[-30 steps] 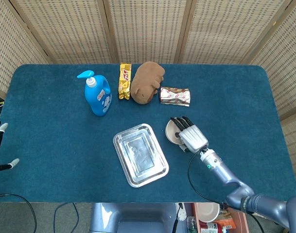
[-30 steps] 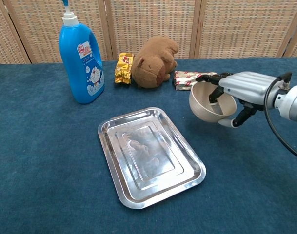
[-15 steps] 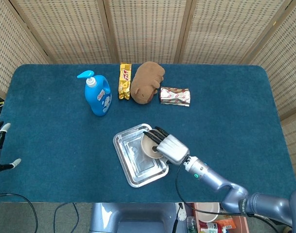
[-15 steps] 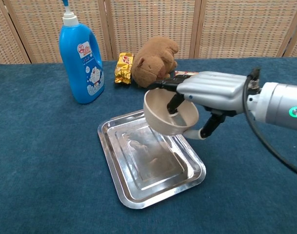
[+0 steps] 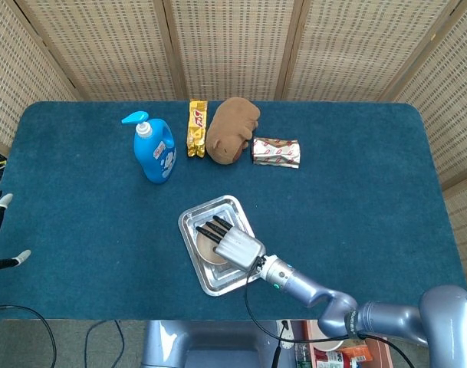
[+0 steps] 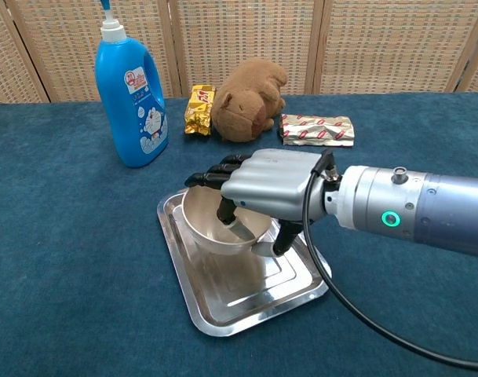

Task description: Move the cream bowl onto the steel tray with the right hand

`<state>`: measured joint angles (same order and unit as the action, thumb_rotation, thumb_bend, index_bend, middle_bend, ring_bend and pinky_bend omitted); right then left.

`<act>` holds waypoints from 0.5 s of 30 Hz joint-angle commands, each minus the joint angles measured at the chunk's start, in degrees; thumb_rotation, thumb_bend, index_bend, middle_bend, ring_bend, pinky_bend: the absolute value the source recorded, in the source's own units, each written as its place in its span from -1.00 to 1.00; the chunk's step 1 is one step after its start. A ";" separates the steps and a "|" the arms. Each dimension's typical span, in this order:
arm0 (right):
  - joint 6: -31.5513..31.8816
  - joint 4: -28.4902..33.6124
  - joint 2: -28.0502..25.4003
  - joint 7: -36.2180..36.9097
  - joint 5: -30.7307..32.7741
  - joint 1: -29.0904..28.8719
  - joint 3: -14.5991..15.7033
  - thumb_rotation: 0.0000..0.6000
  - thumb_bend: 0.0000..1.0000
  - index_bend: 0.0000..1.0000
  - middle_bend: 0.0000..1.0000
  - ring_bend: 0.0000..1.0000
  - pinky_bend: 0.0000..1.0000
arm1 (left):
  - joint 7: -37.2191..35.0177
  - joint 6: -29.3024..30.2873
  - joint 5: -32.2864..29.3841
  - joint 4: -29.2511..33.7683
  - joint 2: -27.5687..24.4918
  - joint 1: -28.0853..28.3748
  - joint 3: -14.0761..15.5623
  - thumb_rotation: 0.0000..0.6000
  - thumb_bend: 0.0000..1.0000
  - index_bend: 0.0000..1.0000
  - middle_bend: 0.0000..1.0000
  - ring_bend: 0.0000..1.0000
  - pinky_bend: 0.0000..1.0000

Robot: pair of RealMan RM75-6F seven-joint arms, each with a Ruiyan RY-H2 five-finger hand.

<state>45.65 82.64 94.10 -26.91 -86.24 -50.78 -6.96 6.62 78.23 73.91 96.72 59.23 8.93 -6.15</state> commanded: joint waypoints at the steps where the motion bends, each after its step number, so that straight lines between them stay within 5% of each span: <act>1: 0.31 0.03 -0.06 -1.26 0.08 -0.16 0.38 1.00 -0.73 -0.25 -1.00 -1.00 -1.00 | -0.11 0.11 0.09 0.03 -0.08 -0.04 0.01 1.00 -1.00 -1.00 -1.00 -1.00 -1.00; 2: 0.66 0.50 -0.50 -1.85 -0.01 -0.10 0.50 1.00 -0.90 -0.48 -1.00 -1.00 -1.00 | -0.13 0.18 0.12 0.08 -0.09 -0.07 0.03 1.00 -1.00 -1.00 -1.00 -1.00 -1.00; 5: 1.48 2.03 -1.68 -2.73 0.54 0.19 0.34 1.00 -1.00 -0.83 -1.00 -1.00 -1.00 | -0.02 0.17 0.23 0.19 -0.09 -0.08 0.15 1.00 -1.00 -1.00 -1.00 -1.00 -1.00; 15: 9.30 7.65 -12.42 -2.20 -2.16 4.28 1.48 1.00 -1.00 -0.92 -1.00 -1.00 -1.00 | 0.11 0.65 0.85 0.55 -0.11 -0.22 0.40 1.00 -1.00 -1.00 -1.00 -1.00 -1.00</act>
<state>52.33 88.90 84.65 -30.11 -86.89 -48.16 -6.17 6.75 78.84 74.73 97.24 59.14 8.73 -5.77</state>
